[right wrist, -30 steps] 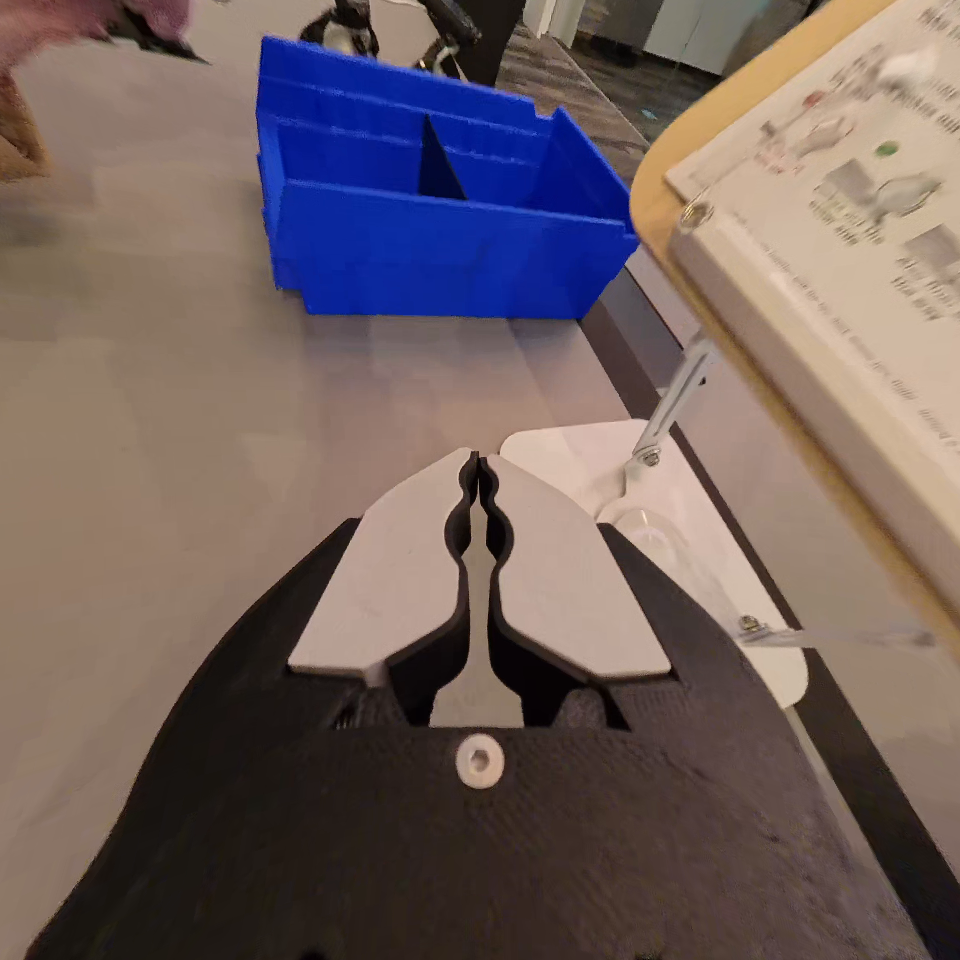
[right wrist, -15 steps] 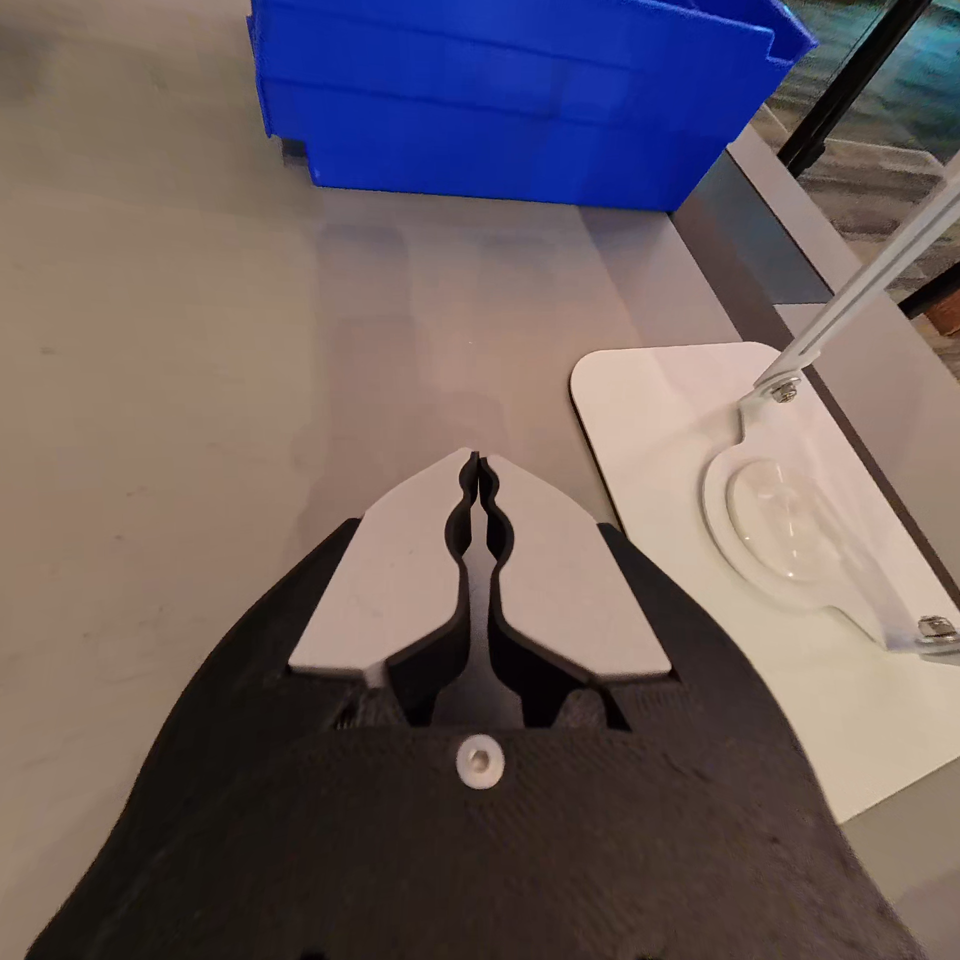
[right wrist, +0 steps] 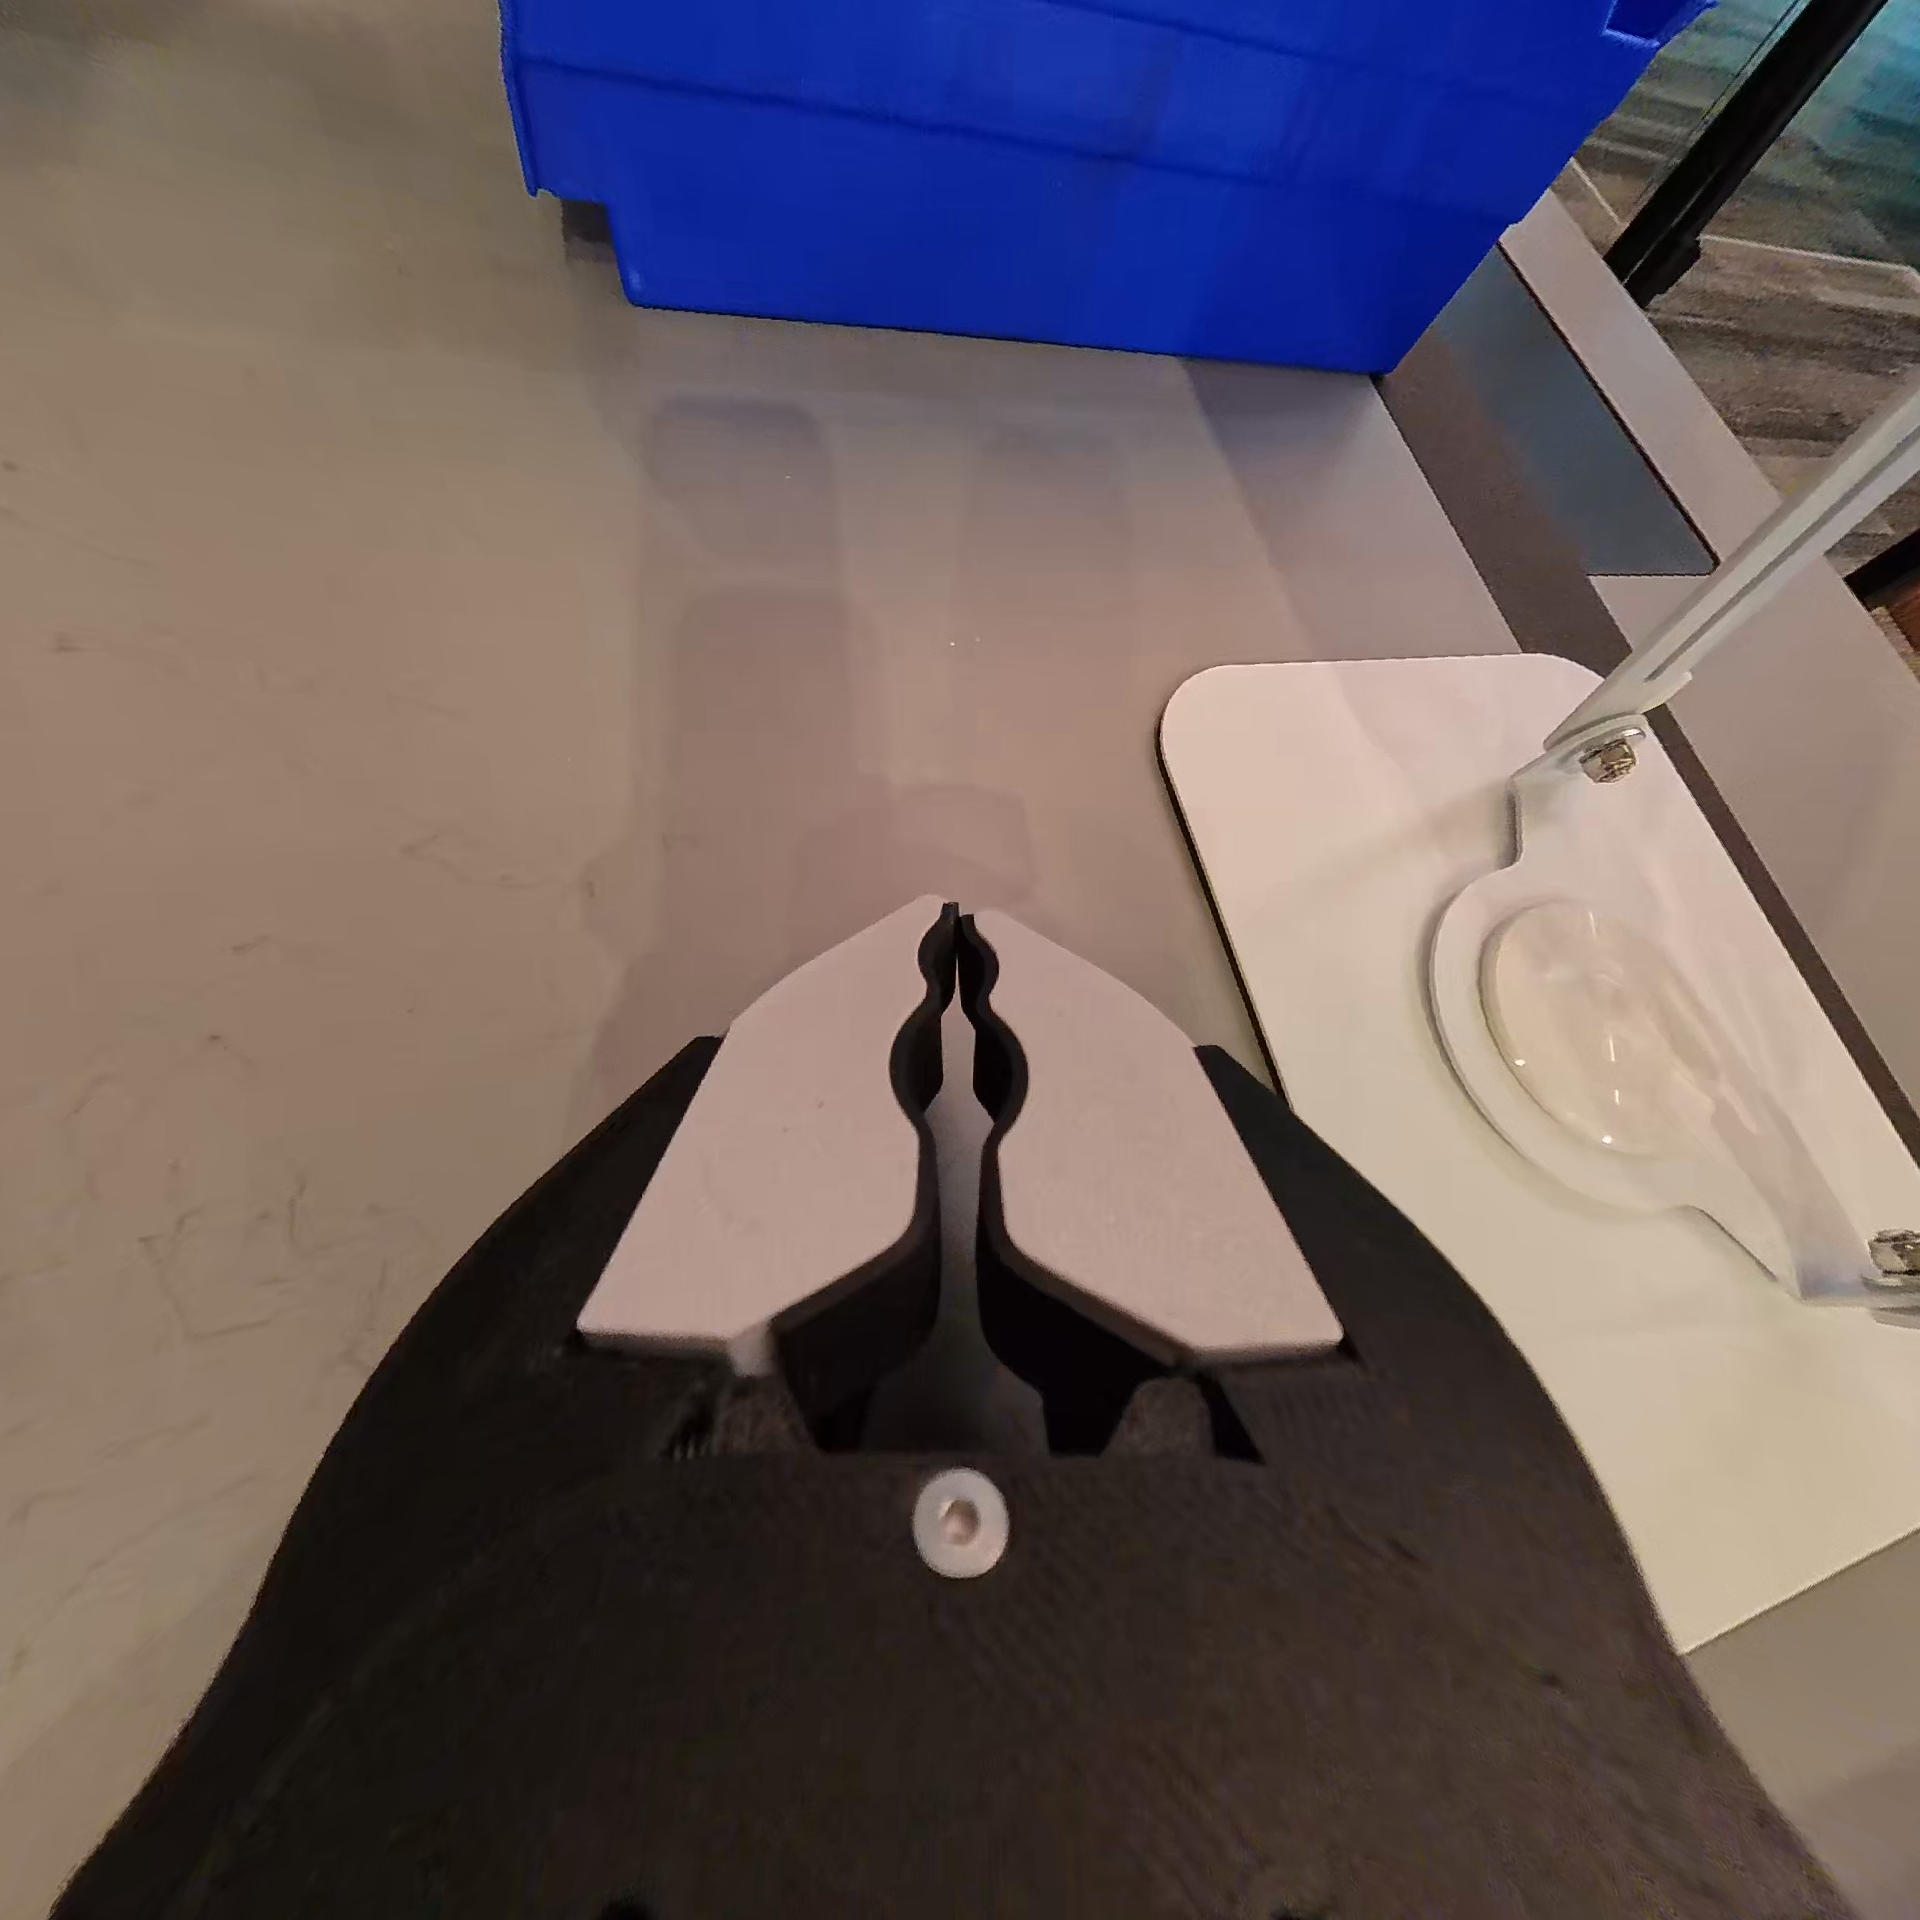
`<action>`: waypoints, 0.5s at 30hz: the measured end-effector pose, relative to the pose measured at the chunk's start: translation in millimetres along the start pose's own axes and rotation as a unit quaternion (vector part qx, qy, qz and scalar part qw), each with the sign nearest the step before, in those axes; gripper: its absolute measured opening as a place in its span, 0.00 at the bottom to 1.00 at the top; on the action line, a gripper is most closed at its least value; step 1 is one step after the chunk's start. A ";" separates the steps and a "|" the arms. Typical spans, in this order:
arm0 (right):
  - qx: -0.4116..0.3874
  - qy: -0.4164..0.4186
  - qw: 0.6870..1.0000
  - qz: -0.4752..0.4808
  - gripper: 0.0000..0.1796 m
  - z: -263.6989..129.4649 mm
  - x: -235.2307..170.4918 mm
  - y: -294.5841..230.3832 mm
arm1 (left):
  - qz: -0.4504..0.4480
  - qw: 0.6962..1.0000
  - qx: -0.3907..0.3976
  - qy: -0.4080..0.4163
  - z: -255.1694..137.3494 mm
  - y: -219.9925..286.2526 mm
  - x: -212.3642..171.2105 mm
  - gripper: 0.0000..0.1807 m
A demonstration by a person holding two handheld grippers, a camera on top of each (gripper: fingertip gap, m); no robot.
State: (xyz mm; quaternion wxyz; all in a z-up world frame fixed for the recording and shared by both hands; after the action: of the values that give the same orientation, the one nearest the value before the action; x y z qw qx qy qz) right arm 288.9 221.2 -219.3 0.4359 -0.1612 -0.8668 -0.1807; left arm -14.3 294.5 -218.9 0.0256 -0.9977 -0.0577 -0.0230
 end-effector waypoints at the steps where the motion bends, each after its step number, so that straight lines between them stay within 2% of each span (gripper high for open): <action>1: 0.000 0.000 1.000 0.000 0.00 0.0 0.0 0.0 | -0.001 1.000 -0.001 -0.007 2.1 -0.7 -1.1 0.12; 4: 0.001 -0.001 1.000 0.000 0.00 0.1 -0.1 -0.2 | -0.003 1.000 -0.014 0.000 4.8 -0.3 0.0 0.04; 7: -0.001 -0.002 1.000 -0.002 0.00 0.3 -0.3 -0.1 | -0.024 0.999 0.028 -0.001 4.9 -12.5 -1.8 0.03; 8: -0.001 -0.002 1.000 -0.001 0.00 0.3 -0.3 -0.1 | -0.038 0.997 0.066 -0.004 3.5 -21.8 -3.1 0.02; 11: 0.002 0.000 1.000 0.000 0.00 0.0 -0.2 -0.1 | -0.055 0.996 0.075 0.012 -0.3 -26.2 -4.4 0.04; 15: 0.002 -0.002 1.000 0.000 0.00 0.5 -0.3 -0.2 | -0.059 0.996 0.062 0.029 -1.8 -24.3 -5.6 0.12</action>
State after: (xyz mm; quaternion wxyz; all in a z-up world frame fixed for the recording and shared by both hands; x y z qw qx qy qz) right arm 288.7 221.2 -219.8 0.4344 -0.1603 -0.8682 -0.1784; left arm -22.7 317.9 -216.2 0.0874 -0.9880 -0.1173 -0.0501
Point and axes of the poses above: each gripper's, where its closed fingertips meet, z out along the fingers, x out of its top, y = z × x across the jaws, the point moved 5 cm from there along -z, back along the fingers, and after that the axes turned 3 degrees about z, right-handed, at the moved point
